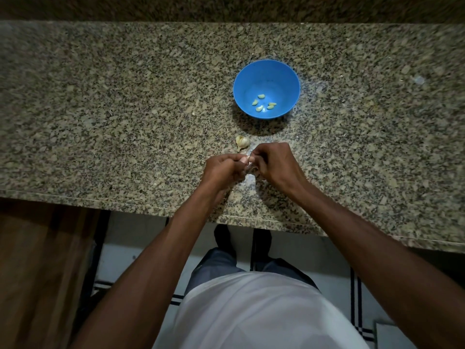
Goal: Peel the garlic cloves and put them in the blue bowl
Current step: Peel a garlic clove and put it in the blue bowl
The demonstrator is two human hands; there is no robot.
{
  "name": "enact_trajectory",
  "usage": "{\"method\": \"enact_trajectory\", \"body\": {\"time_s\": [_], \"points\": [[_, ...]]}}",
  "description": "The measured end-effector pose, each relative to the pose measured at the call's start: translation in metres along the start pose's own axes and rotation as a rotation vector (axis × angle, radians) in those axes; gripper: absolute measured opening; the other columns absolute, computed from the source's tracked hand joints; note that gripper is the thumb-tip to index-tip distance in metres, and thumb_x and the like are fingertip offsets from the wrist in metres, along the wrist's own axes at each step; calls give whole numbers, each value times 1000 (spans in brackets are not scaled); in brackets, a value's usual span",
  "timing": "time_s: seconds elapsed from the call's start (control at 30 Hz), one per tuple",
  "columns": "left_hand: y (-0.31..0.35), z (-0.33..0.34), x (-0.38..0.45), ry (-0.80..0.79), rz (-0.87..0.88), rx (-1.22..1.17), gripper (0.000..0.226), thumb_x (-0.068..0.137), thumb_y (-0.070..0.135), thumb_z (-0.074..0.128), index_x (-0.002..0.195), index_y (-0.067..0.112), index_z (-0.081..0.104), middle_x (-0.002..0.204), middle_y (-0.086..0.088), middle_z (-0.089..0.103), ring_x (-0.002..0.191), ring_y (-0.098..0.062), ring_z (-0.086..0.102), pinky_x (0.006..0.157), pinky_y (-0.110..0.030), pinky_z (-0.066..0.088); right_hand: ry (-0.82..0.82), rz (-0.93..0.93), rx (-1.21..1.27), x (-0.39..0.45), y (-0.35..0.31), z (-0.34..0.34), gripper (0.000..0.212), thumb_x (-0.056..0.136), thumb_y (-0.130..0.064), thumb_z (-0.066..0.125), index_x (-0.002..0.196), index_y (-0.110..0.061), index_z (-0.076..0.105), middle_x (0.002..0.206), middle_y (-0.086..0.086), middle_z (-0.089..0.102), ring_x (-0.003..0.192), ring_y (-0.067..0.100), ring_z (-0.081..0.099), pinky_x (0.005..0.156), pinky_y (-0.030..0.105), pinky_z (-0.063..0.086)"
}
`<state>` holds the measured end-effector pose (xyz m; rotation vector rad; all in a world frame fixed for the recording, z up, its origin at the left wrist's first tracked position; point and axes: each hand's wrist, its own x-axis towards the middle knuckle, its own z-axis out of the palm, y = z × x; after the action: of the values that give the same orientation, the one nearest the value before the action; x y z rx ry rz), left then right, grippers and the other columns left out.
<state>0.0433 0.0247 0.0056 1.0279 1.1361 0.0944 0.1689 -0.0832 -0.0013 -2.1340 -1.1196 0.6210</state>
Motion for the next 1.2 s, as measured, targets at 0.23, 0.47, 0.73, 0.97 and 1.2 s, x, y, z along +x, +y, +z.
{"method": "enact_trajectory", "body": {"time_s": [0.23,0.47,0.73,0.97,1.2], "points": [[4,2,1,-46,-91,-113,15,97,-7,62,106,-6,74,89,-11,74,70,-12,65,69,-22,56,72,-156,-228,-7,6,13,10,93,2,67,92,-7,70,85,6,64,70,21,57,60,43,54],[-14,-4,5,-45,186,-7,19,93,1,74,112,0,73,109,-17,78,100,-23,76,91,-35,61,121,58,125,-4,3,14,19,98,-9,64,87,-8,79,68,4,74,60,18,71,56,43,60],[-18,-4,2,76,387,232,9,94,5,73,101,9,76,104,-3,78,99,-12,74,83,-25,61,-216,402,533,0,4,3,20,102,-20,70,91,-7,79,71,0,74,63,9,65,60,22,53],[-17,-7,7,82,396,233,10,94,3,73,101,10,77,104,-4,78,101,-17,74,87,-31,62,-327,596,900,0,3,0,16,102,-8,65,106,5,75,79,4,73,66,6,65,63,18,56],[-22,-8,5,33,267,17,19,94,-1,72,113,-4,73,108,-20,77,96,-24,75,86,-32,62,-352,551,971,-6,5,3,13,102,-2,62,101,3,74,83,8,74,71,10,66,66,18,58]]}}
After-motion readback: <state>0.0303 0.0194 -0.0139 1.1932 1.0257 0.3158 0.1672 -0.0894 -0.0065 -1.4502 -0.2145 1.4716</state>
